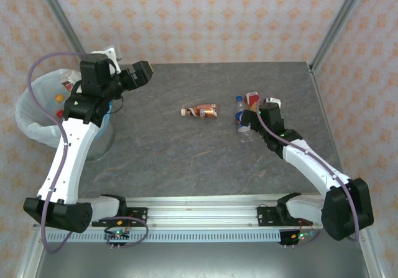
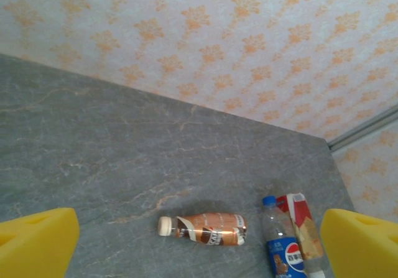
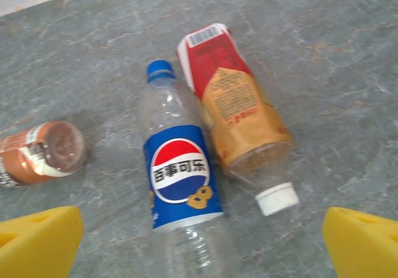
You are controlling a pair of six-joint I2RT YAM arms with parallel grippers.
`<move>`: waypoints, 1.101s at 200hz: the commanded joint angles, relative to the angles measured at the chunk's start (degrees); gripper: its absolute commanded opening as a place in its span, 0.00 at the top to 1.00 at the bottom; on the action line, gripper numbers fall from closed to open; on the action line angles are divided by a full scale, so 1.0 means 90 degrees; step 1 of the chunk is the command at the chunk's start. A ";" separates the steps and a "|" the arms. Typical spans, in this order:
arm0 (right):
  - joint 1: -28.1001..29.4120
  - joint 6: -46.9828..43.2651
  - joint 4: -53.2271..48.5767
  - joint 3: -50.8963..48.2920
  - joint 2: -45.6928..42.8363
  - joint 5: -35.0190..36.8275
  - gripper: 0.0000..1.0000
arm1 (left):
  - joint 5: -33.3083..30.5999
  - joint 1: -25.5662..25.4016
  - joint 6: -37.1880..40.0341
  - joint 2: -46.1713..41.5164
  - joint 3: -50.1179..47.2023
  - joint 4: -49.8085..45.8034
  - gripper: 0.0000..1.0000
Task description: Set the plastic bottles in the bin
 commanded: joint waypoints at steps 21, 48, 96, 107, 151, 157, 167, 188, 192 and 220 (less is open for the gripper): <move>-0.0535 -0.0190 -0.0531 -0.0069 0.0031 -0.0045 0.01 | -0.0286 -0.0007 -0.0003 0.0068 0.0049 -0.0414 0.00; -0.1056 -0.0257 -0.0850 0.0049 0.0365 -0.0418 0.01 | -0.0272 -0.0015 0.0048 0.0037 -0.0052 -0.0366 0.00; -0.1706 -0.0335 -0.0814 -0.0006 0.0780 -0.1237 0.05 | -0.0281 -0.0011 0.0306 0.0049 -0.0200 -0.0321 0.00; -0.1753 -0.0478 -0.0793 0.0031 0.0905 -0.1367 0.07 | -0.0260 -0.0004 0.0343 0.0086 -0.0202 -0.0351 0.00; -0.1774 -0.1019 -0.0856 0.0386 0.1637 -0.1650 0.18 | -0.0187 -0.0014 0.0375 0.0116 -0.0184 -0.0498 0.00; -0.1774 -0.1132 -0.0897 0.0454 0.1745 -0.1712 0.20 | -0.0209 -0.0009 0.0387 0.0087 -0.0202 -0.0493 0.00; -0.1779 -0.1318 -0.0917 0.0520 0.1894 -0.1899 0.21 | -0.0249 -0.0006 0.0411 0.0050 -0.0238 -0.0507 0.00; -0.1774 -0.1561 -0.0874 0.0566 0.2044 -0.1982 0.26 | -0.0338 -0.0012 0.0448 -0.0048 -0.0282 -0.0589 0.00; -0.1774 -0.1600 -0.0849 0.0571 0.2063 -0.1968 0.28 | -0.0336 -0.0010 0.0451 -0.0063 -0.0297 -0.0594 0.00; -0.1783 -0.1853 -0.0776 0.0745 0.2290 -0.1885 0.36 | -0.0371 -0.0006 0.0471 -0.0206 -0.0409 -0.0585 0.00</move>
